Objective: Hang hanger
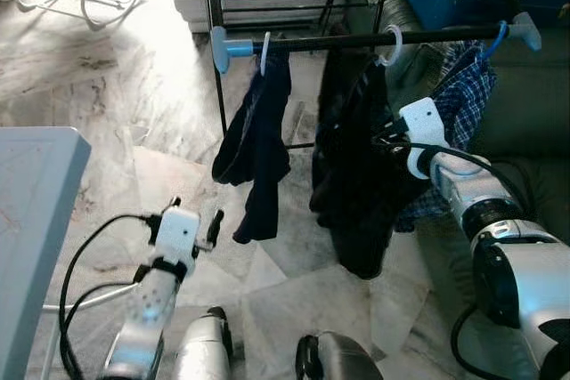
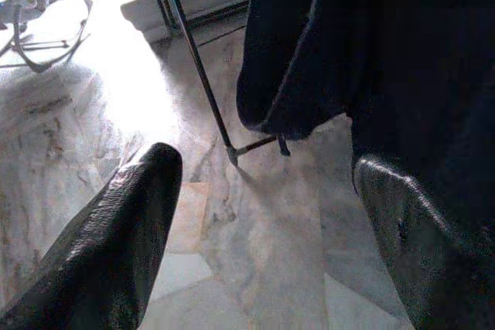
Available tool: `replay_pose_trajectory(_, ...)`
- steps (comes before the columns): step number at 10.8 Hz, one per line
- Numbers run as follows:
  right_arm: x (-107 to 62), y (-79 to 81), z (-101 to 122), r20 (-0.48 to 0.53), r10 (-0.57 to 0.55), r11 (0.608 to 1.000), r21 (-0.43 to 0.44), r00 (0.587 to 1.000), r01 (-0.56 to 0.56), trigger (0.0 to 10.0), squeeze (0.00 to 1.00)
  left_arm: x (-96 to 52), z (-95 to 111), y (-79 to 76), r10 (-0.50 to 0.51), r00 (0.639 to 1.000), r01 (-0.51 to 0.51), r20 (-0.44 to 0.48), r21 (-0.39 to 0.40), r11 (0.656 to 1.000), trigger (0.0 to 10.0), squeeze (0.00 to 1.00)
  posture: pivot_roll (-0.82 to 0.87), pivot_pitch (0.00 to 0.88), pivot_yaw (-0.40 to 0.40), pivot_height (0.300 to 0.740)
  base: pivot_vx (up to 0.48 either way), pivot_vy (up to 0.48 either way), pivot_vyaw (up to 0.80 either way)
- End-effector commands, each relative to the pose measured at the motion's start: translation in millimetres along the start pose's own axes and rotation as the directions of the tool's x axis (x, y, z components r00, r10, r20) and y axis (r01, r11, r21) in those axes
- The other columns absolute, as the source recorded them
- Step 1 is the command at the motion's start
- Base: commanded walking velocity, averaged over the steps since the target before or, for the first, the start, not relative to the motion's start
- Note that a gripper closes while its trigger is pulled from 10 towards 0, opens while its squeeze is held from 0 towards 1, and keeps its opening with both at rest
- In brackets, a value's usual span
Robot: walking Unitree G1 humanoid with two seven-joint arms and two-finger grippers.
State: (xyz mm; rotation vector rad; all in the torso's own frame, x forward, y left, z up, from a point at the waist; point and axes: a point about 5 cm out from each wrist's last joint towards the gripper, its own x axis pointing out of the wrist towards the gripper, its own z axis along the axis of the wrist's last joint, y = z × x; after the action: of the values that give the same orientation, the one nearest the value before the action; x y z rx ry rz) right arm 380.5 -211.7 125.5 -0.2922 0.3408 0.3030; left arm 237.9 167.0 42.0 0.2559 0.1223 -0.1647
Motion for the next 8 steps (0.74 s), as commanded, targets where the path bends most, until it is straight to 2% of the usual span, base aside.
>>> replay_pose_trajectory(1, -0.4, 2.6, -9.7, -0.033, -0.001, 1.0, 0.022, 0.999, 0.002, 0.0, 0.0, -4.6, -2.0, -0.4, -0.013, 1.0, 0.013, -0.016, 0.012, 1.0, 10.0, 0.0, 0.12, 0.242, -0.067, 0.74, 0.0, 0.0, 0.0)
replay_pose_trajectory(4, 2.6, 6.0, -2.8, 0.009, -0.017, 0.998, 0.064, 1.0, 0.016, 0.0, 0.0, -2.7, 0.5, 5.5, -0.014, 1.0, 0.014, -0.015, 0.031, 0.999, 10.0, 0.0, 0.13, 0.244, -0.058, 0.74, 0.0, 0.0, 0.0)
replay_pose_trajectory(8, 2.5, 4.8, -1.3, 0.04, -0.06, 0.996, 0.069, 0.997, 0.057, 0.0, 0.0, -4.7, -0.3, 1.5, -0.021, 0.999, 0.022, -0.024, 0.029, 0.999, 10.0, 0.0, 0.13, 0.234, -0.055, 0.74, 0.0, 0.0, 0.0)
